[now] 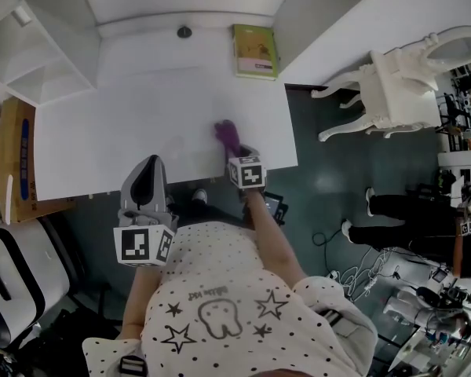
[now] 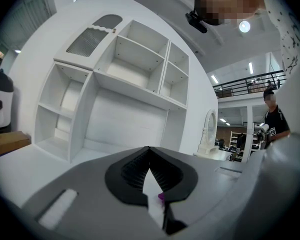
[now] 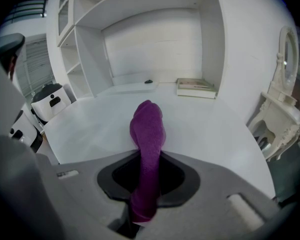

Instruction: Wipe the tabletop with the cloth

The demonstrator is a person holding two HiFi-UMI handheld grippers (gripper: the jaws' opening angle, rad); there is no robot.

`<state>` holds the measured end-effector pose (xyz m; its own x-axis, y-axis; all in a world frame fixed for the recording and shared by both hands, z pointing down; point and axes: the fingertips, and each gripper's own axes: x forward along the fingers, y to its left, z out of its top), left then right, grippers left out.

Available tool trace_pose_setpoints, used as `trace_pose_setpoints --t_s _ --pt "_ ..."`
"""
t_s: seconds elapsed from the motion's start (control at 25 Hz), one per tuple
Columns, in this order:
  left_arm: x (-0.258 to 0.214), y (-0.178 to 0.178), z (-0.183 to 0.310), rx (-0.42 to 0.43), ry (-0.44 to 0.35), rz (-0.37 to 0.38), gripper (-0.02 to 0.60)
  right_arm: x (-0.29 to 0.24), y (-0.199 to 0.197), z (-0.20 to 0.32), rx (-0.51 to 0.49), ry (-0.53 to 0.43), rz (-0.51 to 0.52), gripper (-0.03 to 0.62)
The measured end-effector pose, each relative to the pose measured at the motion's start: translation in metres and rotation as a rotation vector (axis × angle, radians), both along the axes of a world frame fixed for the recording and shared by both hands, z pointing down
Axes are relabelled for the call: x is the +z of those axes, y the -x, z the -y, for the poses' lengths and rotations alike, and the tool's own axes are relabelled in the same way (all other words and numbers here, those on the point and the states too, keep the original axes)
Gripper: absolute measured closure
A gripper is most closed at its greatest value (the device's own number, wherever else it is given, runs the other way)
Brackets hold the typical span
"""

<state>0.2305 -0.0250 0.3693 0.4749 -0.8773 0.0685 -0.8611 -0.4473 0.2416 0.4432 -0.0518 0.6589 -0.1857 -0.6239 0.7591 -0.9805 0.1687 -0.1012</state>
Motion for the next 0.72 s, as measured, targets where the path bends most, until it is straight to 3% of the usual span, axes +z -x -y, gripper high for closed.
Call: trace_pose_setpoints --t_s 0.72 --pt "0.002 -0.007 -0.005 -0.011 -0.002 0.01 0.586 0.0 -0.043 -0.005 0.064 -0.012 -0.006 0.525"
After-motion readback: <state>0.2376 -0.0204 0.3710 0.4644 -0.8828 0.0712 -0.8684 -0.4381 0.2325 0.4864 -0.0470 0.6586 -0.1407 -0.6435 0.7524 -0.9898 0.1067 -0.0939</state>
